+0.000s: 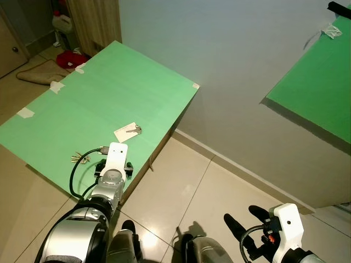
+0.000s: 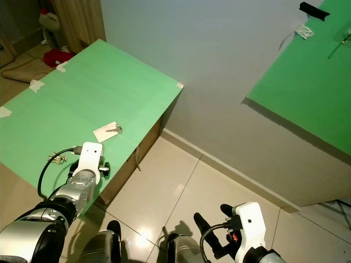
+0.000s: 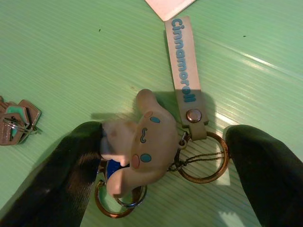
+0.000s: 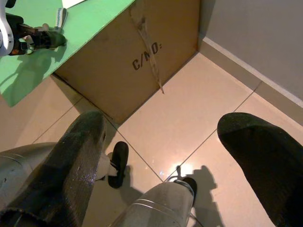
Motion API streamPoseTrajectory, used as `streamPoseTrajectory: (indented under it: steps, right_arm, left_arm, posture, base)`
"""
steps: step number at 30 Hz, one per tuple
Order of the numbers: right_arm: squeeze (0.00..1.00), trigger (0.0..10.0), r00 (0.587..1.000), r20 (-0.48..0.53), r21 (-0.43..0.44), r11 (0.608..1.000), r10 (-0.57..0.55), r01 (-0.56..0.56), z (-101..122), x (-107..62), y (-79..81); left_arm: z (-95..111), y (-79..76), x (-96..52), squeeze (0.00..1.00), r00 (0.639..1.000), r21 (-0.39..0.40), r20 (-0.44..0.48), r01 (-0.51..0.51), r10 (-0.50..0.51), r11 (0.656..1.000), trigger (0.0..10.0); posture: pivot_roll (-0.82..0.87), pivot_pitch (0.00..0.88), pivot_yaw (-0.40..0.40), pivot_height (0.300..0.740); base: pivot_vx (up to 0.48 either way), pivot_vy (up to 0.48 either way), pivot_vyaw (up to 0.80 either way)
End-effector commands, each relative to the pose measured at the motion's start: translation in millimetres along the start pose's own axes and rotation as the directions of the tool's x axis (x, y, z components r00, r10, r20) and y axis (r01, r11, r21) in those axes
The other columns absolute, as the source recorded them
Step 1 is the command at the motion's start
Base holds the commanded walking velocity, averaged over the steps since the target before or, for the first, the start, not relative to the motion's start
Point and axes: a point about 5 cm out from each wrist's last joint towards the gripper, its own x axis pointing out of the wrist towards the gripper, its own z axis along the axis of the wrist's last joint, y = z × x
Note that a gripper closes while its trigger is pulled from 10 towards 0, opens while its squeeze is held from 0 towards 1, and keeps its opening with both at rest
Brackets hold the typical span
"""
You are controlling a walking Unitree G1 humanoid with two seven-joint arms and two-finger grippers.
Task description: Hang keys on a hook
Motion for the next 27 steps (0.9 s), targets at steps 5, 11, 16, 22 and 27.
streamPoseTrajectory:
  steps: [5, 11, 16, 22, 27]
  right_arm:
    - [0.0, 10.0, 1.0, -0.026, 0.006, 1.0, 0.009, -0.009, -1.4, -3.1, -0.3]
    - [0.0, 10.0, 0.999, -0.031, 0.007, 1.0, 0.009, -0.009, -2.1, -3.6, -0.1]
    - [0.0, 10.0, 0.999, -0.042, 0.007, 1.0, 0.012, -0.012, -1.7, -8.5, -0.2]
    - [0.0, 10.0, 0.999, -0.053, 0.003, 1.0, 0.013, -0.013, -2.2, -12.4, -1.6]
    - [0.0, 10.0, 0.999, -0.05, 0.005, 1.0, 0.013, -0.013, -2.0, -12.0, -1.6]
  left_arm:
    - [-10.8, -5.0, -1.2, 0.0, 0.998, -0.039, -0.051, 0.035, -0.037, 0.999, 0.0]
    - [-16.6, -3.4, -1.5, 0.0, 0.996, -0.07, -0.078, 0.042, -0.047, 0.997, 0.0]
    - [-26.2, -4.3, -2.8, 0.0, 0.991, -0.134, -0.121, 0.048, -0.065, 0.99, 0.0]
    - [-24.8, -0.9, -2.2, 0.0, 0.992, -0.128, -0.11, 0.04, -0.055, 0.991, 0.0]
    - [2.2, 0.8, 0.1, 0.0, 0.999, -0.08, 0.026, 0.049, -0.047, 0.996, 0.0]
  posture:
    - [-0.33, 0.263, -0.158, 0.74]
    - [-0.33, 0.265, -0.162, 0.74]
    - [-0.35, 0.271, -0.178, 0.74]
    - [-0.36, 0.266, -0.181, 0.74]
    - [-0.35, 0.259, -0.169, 0.74]
  base:
    - [0.0, 0.0, 0.0]
    - [0.0, 0.0, 0.0]
    - [0.0, 0.0, 0.0]
    - [0.0, 0.0, 0.0]
    - [0.0, 0.0, 0.0]
